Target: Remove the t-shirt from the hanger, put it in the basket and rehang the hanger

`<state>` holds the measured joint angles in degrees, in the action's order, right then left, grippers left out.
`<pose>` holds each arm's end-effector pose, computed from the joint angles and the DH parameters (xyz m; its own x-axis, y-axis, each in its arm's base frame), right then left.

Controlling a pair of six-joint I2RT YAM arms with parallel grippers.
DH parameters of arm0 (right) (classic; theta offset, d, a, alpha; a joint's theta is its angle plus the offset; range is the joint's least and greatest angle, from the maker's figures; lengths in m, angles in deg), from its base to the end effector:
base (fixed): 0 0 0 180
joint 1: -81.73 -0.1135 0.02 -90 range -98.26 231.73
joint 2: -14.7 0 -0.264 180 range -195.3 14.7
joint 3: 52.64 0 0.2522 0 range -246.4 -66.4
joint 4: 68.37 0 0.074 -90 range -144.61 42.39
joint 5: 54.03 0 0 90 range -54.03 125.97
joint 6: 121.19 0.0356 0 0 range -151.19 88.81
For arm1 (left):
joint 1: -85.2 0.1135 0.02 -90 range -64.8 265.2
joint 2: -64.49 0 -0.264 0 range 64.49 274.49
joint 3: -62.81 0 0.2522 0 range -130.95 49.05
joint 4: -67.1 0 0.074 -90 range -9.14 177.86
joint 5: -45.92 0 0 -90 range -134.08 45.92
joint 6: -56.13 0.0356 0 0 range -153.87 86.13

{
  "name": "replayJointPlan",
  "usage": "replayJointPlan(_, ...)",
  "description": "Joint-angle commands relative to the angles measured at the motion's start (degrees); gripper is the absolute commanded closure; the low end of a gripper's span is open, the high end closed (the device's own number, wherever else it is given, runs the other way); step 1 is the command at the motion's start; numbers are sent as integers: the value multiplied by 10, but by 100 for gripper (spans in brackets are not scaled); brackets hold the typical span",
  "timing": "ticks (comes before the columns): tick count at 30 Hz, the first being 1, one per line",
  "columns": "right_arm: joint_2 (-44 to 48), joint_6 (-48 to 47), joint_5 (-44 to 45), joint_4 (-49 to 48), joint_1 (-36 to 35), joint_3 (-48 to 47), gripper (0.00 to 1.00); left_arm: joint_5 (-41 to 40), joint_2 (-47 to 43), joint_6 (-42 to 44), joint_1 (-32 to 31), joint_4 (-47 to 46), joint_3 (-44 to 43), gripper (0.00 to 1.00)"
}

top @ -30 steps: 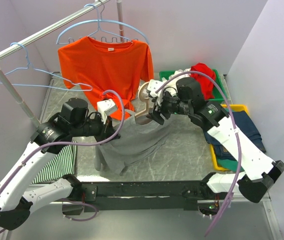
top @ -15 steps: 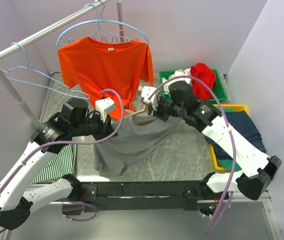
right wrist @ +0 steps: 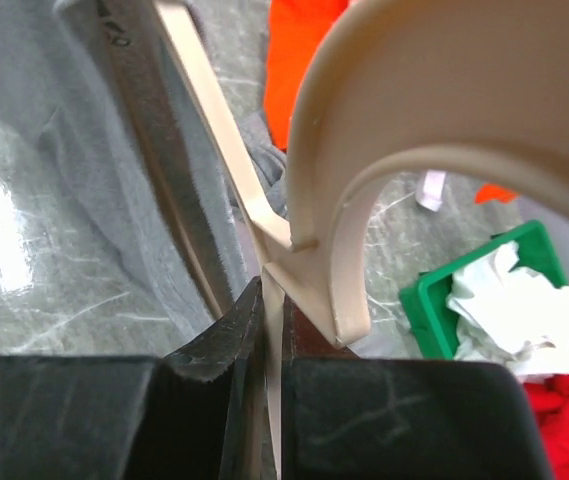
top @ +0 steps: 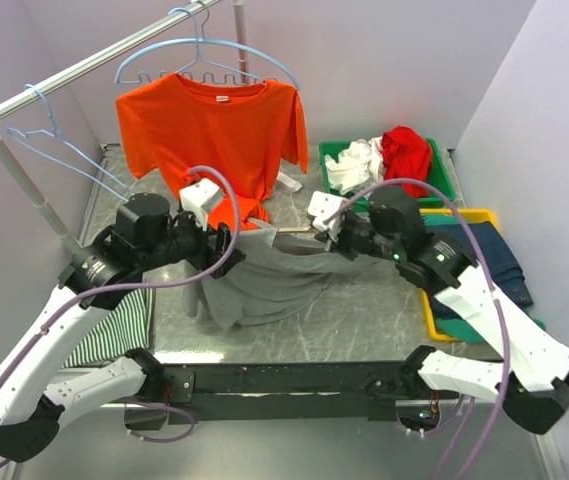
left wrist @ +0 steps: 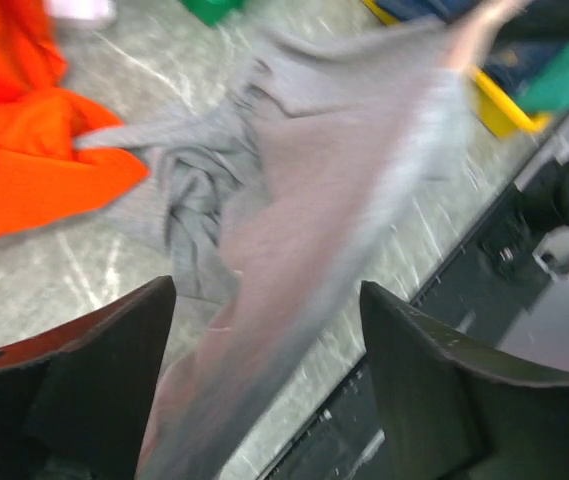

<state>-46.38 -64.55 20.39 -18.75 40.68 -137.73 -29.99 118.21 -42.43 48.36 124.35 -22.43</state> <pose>0.1599 0.1519 0.4004 0.1760 -0.5491 -0.8170 -0.8602 0.3178 -0.3989 0.1361 -0.1128 0.4111 -0.4563 0.1614 -0.8751 0.6969 0.6763 -0.2386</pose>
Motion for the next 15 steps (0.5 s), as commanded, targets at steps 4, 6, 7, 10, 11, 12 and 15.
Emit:
replayJointPlan(4, 90, 12, 35, -40, 7, 3, 100, -138, -32, -43, -3, -42, -12, 12)
replayJointPlan(6, 101, 5, 34, -21, 8, 0, 100, -171, -39, -46, -2, -56, -14, 9)
replayJointPlan(7, 103, 3, 31, -14, 8, -6, 100, -197, -48, -49, -2, -62, -12, 7)
replayJointPlan(10, 109, 3, 30, 4, 7, -13, 100, -213, -73, -48, -3, -88, -2, 5)
replayJointPlan(11, 109, 2, 27, 8, 8, -14, 100, -219, -79, -48, -3, -102, 1, 5)
replayJointPlan(12, 111, 1, 22, 10, 8, -14, 100, -224, -84, -47, -2, -110, 6, 4)
replayJointPlan(15, 111, 1, 5, 13, 7, -19, 100, -238, -100, -46, -2, -133, 22, 5)
